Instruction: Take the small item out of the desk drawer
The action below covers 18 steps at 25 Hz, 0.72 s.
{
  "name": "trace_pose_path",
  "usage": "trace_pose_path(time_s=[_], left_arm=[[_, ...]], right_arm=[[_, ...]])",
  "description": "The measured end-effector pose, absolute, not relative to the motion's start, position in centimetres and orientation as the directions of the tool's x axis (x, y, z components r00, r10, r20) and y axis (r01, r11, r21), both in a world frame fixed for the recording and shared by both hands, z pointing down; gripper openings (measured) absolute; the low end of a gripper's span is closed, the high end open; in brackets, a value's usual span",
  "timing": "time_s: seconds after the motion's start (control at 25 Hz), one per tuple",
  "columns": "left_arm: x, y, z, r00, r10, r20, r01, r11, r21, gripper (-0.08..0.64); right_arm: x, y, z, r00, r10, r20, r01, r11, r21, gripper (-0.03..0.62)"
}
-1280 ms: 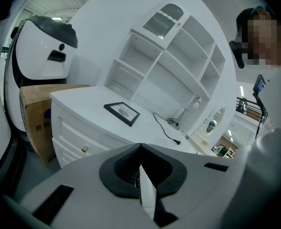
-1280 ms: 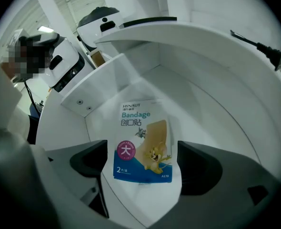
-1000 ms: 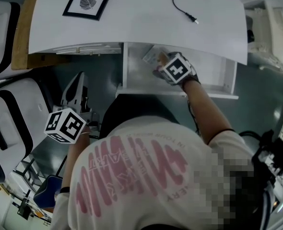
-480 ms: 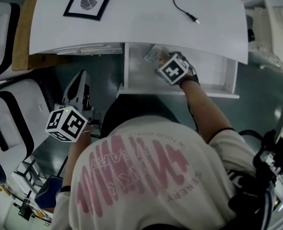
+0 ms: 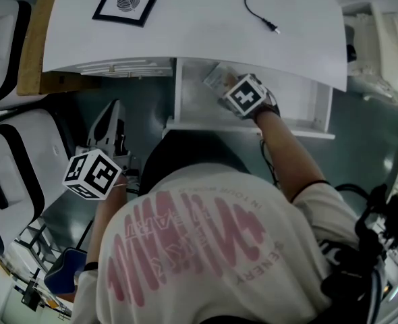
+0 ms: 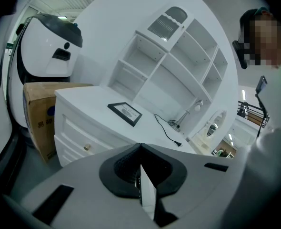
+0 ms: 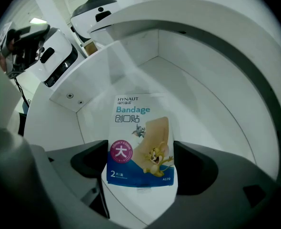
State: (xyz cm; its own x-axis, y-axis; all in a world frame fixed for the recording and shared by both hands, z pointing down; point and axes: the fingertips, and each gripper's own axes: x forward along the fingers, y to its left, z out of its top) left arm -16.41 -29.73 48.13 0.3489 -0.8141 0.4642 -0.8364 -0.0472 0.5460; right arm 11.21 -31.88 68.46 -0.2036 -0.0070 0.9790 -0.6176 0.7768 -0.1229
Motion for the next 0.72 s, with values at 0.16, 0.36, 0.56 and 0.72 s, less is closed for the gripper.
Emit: trace_pose_path(time_s=[0.16, 0.36, 0.56, 0.72], left_arm=[[-16.6, -28.9, 48.3, 0.341, -0.817, 0.466, -0.822, -0.019, 0.569, 0.028], [-16.4, -27.9, 48.2, 0.355, -0.811, 0.464, -0.815, -0.025, 0.579, 0.028], [-15.8, -27.9, 47.3, 0.384, -0.813, 0.437, -0.805, -0.062, 0.590, 0.028], [-16.4, -28.2, 46.7, 0.385, -0.824, 0.416, -0.793, -0.065, 0.605, 0.028]], right_arm=[[11.7, -31.6, 67.8, -0.223, 0.022, 0.975, -0.659, 0.733, -0.168, 0.448], [12.1, -31.2, 66.5, -0.232, 0.048, 0.972, -0.668, 0.718, -0.195, 0.448], [12.3, -30.9, 64.9, -0.225, 0.039, 0.974, -0.674, 0.715, -0.185, 0.448], [12.4, -30.5, 63.7, -0.223, 0.023, 0.975, -0.683, 0.710, -0.173, 0.448]])
